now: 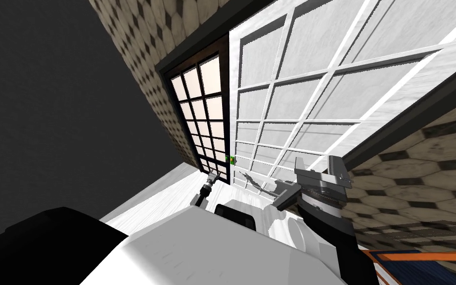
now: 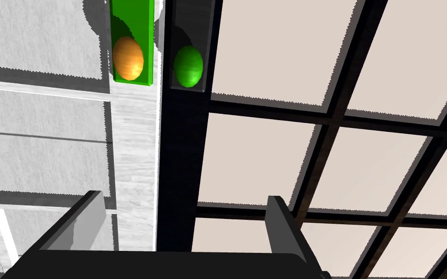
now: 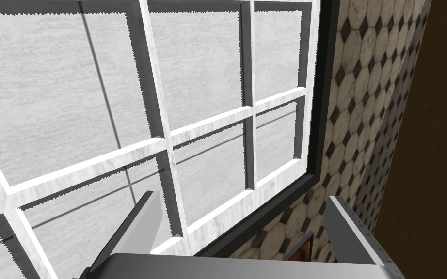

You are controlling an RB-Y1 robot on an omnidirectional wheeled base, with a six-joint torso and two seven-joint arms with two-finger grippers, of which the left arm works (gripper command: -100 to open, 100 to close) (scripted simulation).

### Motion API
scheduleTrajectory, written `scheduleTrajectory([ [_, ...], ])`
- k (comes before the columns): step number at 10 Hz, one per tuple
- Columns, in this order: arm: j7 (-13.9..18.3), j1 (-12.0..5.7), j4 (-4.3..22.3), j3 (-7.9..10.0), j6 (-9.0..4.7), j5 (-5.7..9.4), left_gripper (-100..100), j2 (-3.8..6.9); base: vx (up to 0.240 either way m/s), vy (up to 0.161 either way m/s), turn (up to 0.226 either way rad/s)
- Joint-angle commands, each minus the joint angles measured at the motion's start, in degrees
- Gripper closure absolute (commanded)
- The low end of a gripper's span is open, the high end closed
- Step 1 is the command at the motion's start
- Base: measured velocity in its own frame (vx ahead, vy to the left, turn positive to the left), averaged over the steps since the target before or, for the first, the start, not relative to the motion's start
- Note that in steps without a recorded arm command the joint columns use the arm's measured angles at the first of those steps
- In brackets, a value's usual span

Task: Pull the door open

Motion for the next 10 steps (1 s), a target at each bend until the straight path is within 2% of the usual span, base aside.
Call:
scheduleTrajectory([
  [1, -1.4, -0.81, 2.0, 0.36, -0.54, -0.51, -100, -0.27, 0.091, -0.005, -0.017],
  [7, -7.4, -3.29, 8.7, 1.36, -2.36, -3.12, -100, -2.48, 0.132, 0.019, -0.02],
  [8, -6.5, -2.78, 7.4, 1.13, -1.8, -2.91, -100, -2.25, 0.071, 0.026, -0.007],
  [9, -7.0, -1.9, 8.6, 1.48, -1.83, -2.07, -100, -0.79, -0.111, -0.037, 0.009],
  [10, -7.1, -1.66, 9.0, 1.6, -1.83, -1.72, -100, -0.3, -0.198, -0.038, 0.013],
])
